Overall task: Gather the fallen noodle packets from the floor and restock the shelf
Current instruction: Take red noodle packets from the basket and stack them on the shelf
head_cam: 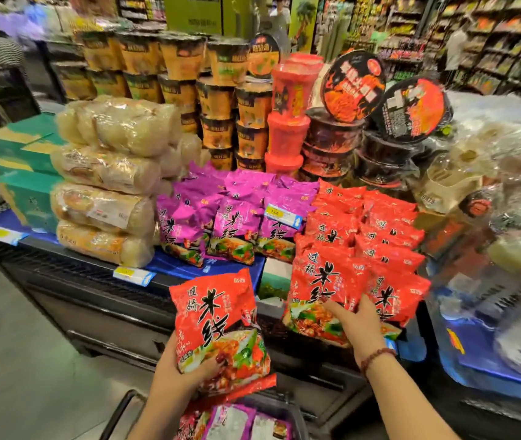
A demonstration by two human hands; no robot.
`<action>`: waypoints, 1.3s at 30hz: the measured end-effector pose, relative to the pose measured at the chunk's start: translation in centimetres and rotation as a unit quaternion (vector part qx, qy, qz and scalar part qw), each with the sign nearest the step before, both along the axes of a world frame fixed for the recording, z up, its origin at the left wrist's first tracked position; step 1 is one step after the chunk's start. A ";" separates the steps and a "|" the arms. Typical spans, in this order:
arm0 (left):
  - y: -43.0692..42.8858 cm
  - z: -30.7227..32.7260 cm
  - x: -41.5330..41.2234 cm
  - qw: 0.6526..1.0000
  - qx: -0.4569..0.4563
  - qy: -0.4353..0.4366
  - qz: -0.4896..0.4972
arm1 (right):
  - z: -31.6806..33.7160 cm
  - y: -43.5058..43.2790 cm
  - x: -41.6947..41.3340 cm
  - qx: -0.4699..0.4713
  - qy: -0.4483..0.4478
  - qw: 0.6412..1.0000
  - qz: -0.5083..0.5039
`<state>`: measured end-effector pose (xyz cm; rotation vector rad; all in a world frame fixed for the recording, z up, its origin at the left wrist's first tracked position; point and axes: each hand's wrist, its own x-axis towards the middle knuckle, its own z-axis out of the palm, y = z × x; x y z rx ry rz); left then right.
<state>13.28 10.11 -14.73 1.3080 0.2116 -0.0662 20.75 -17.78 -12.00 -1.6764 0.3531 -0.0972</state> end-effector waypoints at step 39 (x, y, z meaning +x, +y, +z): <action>-7.2 1.2 7.8 0.999 0.042 0.031 -0.002 | -0.3 -0.9 4.8 -0.243 -0.127 0.940 0.205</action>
